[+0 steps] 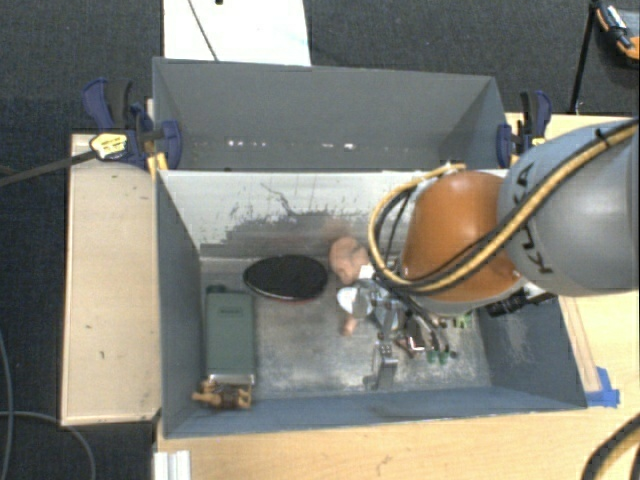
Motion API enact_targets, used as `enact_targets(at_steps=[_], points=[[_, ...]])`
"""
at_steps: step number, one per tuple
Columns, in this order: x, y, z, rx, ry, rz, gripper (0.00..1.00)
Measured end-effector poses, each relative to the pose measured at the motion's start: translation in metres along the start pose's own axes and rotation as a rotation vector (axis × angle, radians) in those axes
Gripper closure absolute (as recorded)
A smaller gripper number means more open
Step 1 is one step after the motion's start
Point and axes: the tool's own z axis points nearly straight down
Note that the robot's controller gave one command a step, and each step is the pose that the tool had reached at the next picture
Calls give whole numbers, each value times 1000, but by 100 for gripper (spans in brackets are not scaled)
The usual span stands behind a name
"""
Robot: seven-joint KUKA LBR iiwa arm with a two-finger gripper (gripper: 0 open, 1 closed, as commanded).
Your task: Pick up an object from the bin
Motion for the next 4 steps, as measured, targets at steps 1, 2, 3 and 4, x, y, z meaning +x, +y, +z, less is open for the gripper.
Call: enact_targets(at_steps=[1,2,3,4], points=[[-2,0,-4,-1,-8,2,0],[-13,-19,1,-2,-10,-80,0],[-52,-11,52,4,-17,-289,0],[-66,-42,24,-2,-8,-282,100]])
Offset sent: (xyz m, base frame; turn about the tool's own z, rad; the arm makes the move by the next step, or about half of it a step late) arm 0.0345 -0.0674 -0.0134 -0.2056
